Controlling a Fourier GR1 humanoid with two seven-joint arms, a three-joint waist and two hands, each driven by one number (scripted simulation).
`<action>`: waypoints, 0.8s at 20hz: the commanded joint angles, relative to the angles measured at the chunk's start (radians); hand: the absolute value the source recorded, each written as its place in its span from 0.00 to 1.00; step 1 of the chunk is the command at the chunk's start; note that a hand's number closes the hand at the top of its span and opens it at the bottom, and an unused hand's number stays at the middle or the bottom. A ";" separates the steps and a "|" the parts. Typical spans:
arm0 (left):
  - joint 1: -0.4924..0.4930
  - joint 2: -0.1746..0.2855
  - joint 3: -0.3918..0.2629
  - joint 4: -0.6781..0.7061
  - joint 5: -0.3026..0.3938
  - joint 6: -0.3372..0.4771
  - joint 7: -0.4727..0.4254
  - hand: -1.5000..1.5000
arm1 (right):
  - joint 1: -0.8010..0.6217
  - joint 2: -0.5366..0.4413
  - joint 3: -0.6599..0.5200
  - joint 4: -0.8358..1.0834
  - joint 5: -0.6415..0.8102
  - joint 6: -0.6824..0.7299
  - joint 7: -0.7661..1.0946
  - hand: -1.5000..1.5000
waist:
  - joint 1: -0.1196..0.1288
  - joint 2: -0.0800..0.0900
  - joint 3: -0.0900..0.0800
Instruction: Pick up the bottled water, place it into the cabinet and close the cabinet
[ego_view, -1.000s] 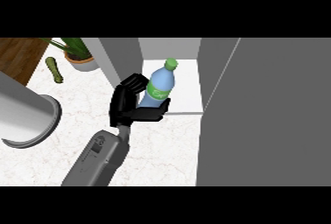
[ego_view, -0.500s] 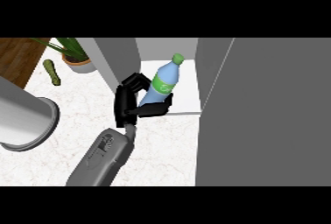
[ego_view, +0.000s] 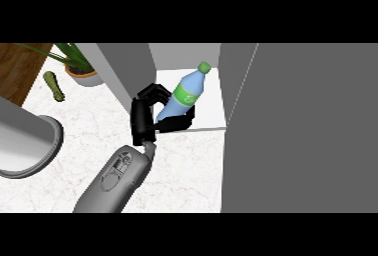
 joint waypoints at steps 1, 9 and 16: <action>-0.271 0.048 0.050 0.203 -0.025 -0.080 0.039 1.00 | -0.024 0.011 0.013 0.022 0.001 -0.004 0.012 0.00 | -0.033 0.037 -0.007; -0.263 0.139 -0.005 0.270 -0.105 -0.015 0.068 1.00 | -0.016 0.007 0.002 0.017 -0.005 0.003 -0.010 0.00 | -0.030 0.034 -0.006; -0.361 0.122 0.046 0.476 -0.089 -0.044 -0.005 0.00 | -0.027 0.013 -0.003 0.053 0.004 -0.001 -0.023 0.00 | -0.034 0.044 -0.008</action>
